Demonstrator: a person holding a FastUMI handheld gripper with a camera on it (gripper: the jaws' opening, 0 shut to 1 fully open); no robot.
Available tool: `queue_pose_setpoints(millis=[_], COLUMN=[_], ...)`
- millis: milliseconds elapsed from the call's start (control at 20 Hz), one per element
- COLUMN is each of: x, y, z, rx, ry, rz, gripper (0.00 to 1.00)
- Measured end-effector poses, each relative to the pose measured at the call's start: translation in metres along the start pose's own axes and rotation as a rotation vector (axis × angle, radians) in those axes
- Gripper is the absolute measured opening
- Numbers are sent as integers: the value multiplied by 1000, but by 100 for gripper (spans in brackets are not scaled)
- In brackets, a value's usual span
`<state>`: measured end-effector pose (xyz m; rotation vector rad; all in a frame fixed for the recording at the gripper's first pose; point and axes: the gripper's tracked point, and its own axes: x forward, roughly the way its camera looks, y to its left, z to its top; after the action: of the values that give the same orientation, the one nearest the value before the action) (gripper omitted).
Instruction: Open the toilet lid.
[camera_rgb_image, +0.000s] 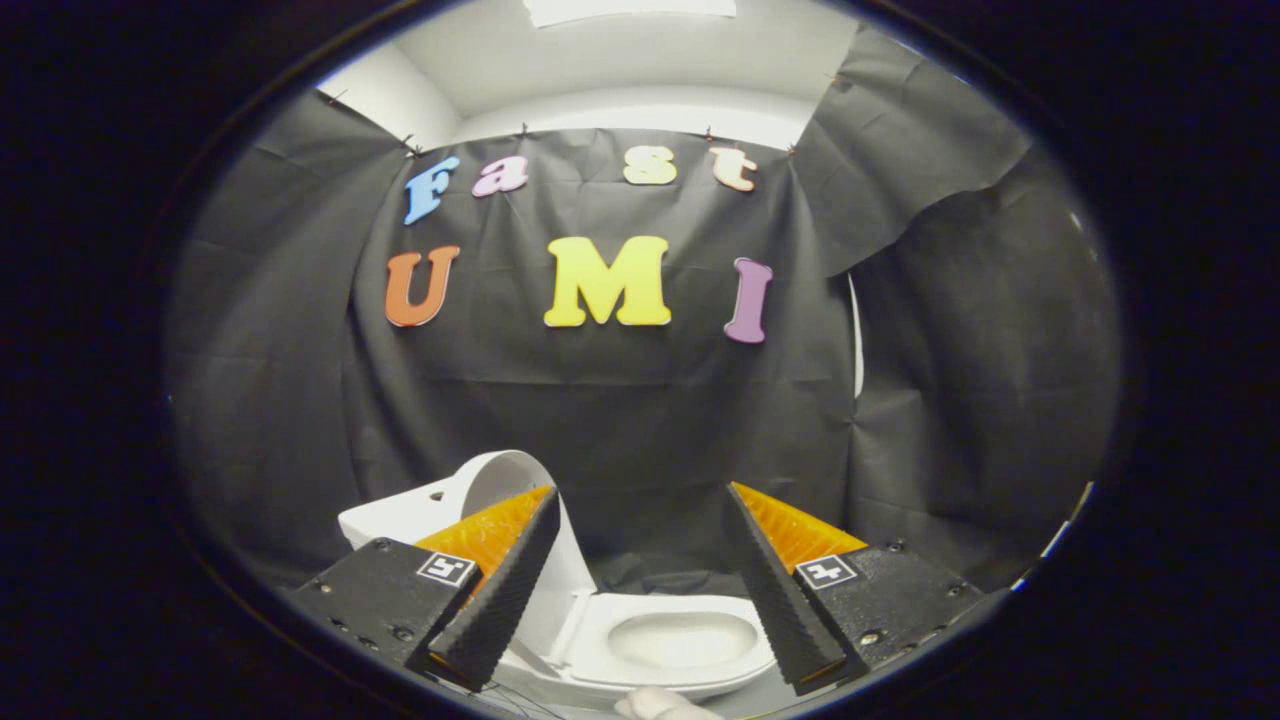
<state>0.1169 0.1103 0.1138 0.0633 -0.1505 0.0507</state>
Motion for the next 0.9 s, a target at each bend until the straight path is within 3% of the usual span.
queue_pose_setpoints(millis=[150,500,900], x=[-20,-63,-91], y=[-37,-121,-158], z=[-9,-54,-95], rx=[25,15,44], ry=[-13,30,138], rz=[-3,-103,-141], gripper=[100,100,100])
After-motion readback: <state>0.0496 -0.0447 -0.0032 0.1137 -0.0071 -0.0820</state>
